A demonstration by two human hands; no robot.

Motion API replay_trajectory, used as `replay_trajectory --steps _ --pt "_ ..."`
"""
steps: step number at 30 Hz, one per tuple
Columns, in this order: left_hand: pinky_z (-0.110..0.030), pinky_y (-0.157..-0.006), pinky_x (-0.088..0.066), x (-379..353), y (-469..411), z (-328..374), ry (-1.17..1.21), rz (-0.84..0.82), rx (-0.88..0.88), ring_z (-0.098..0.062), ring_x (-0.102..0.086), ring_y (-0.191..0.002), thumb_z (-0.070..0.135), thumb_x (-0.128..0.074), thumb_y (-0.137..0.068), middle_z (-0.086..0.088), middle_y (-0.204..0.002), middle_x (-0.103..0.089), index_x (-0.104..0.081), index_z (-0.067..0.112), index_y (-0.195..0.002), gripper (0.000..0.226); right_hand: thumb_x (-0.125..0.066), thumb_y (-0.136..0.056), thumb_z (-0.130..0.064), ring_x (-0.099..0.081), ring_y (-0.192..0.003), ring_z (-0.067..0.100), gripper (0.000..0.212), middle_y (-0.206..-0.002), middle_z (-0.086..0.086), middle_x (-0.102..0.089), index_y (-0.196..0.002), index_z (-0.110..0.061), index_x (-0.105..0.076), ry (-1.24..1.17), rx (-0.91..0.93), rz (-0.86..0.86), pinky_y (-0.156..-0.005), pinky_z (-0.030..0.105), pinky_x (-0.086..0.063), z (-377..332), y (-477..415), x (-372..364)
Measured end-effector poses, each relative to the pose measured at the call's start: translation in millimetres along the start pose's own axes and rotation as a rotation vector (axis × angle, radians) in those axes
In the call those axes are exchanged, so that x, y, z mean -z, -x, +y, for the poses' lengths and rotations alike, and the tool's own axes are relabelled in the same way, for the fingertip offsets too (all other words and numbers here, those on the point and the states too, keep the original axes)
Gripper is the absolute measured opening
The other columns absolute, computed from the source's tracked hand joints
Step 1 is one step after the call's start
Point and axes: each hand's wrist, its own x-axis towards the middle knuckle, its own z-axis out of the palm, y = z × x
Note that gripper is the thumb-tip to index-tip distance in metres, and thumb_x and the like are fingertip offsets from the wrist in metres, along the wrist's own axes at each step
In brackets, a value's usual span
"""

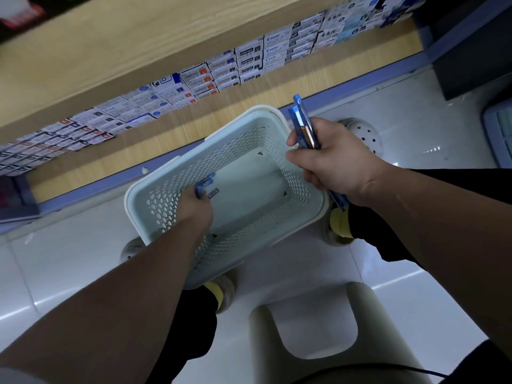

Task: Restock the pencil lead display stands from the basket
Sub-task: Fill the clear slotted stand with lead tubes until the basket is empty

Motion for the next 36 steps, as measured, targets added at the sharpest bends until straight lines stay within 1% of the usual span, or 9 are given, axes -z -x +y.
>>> replay_trajectory --steps 2,5,8,11,15,20,25,31,36 --pt "-0.031 -0.069 -0.038 2 8 -3 -0.077 0.071 -0.040 -0.030 -0.056 -0.080 0.013 -0.048 -0.099 -0.012 -0.093 -0.060 -0.054 0.013 -0.114 0.016 -0.066 -0.093 -0.011 -0.044 -0.046 0.015 0.012 -0.053 -0.011 -0.044 -0.095 -0.021 -0.059 -0.017 -0.008 0.000 -0.047 0.028 -0.039 2 -1 -1" --pt "-0.033 -0.083 -0.047 -2 5 -3 -0.182 0.149 -0.073 -0.036 -0.064 -0.098 0.014 -0.059 -0.092 -0.014 -0.109 -0.069 -0.057 0.017 -0.129 0.037 -0.065 -0.094 -0.010 -0.042 -0.044 0.014 0.013 -0.052 -0.011 -0.043 -0.094 -0.020 -0.058 -0.046 -0.006 -0.007 -0.046 0.027 -0.037 5 -1 -3" --pt "-0.032 -0.092 -0.049 1 -3 4 -0.222 0.155 -0.044 -0.031 -0.066 -0.105 0.021 -0.072 -0.081 -0.007 -0.115 -0.071 -0.059 0.023 -0.132 0.053 -0.064 -0.094 -0.007 -0.040 -0.043 0.016 0.013 -0.053 -0.009 -0.042 -0.095 -0.018 -0.056 -0.071 0.006 -0.021 -0.044 0.026 -0.035 6 0 -6" --pt "-0.025 -0.085 -0.044 5 -6 11 -0.227 0.150 -0.042 -0.028 -0.065 -0.106 0.020 -0.078 -0.079 -0.005 -0.116 -0.070 -0.058 0.022 -0.132 0.057 -0.065 -0.095 -0.008 -0.041 -0.044 0.016 0.013 -0.053 -0.009 -0.042 -0.096 -0.018 -0.057 -0.069 0.002 -0.028 -0.043 0.026 -0.036 5 1 -7" --pt "-0.028 -0.083 -0.046 5 -14 12 -0.261 0.148 -0.044 -0.031 -0.065 -0.104 0.021 -0.080 -0.079 -0.009 -0.112 -0.069 -0.062 0.016 -0.121 0.046 -0.065 -0.095 -0.010 -0.041 -0.045 0.017 0.012 -0.054 -0.008 -0.043 -0.095 -0.020 -0.058 -0.046 -0.010 -0.037 -0.043 0.025 -0.037 4 3 -9" --pt "-0.027 -0.075 -0.038 6 -18 11 -0.295 0.143 -0.063 -0.033 -0.065 -0.100 0.025 -0.078 -0.082 -0.011 -0.106 -0.070 -0.065 0.012 -0.112 0.035 -0.065 -0.095 -0.009 -0.043 -0.046 0.016 0.013 -0.054 -0.007 -0.044 -0.095 -0.020 -0.058 -0.036 -0.007 -0.041 -0.043 0.026 -0.038 3 2 -10" --pt "-0.038 -0.084 -0.054 9 -19 5 -0.317 0.174 -0.172 -0.033 -0.066 -0.097 0.024 -0.078 -0.081 -0.010 -0.107 -0.071 -0.057 0.023 -0.125 0.048 -0.065 -0.095 -0.009 -0.041 -0.043 0.015 0.014 -0.054 -0.005 -0.042 -0.093 -0.021 -0.058 -0.048 -0.013 -0.054 -0.043 0.026 -0.037 5 2 -14" --pt "-0.040 -0.089 -0.055 11 -22 9 -0.330 0.137 -0.166 -0.034 -0.067 -0.102 0.027 -0.074 -0.084 -0.008 -0.109 -0.072 -0.063 0.027 -0.126 0.044 -0.066 -0.094 -0.009 -0.039 -0.043 0.015 0.016 -0.052 -0.010 -0.042 -0.091 -0.023 -0.059 -0.066 -0.010 -0.061 -0.044 0.025 -0.035 5 1 -13" --pt "-0.030 -0.071 -0.041 15 -32 15 -0.349 0.097 -0.115 -0.032 -0.064 -0.094 0.024 -0.077 -0.083 -0.012 -0.102 -0.069 -0.064 0.015 -0.109 0.031 -0.065 -0.095 -0.009 -0.039 -0.043 0.015 0.016 -0.053 -0.009 -0.042 -0.091 -0.023 -0.058 -0.077 -0.014 -0.067 -0.044 0.024 -0.035 6 1 -13"
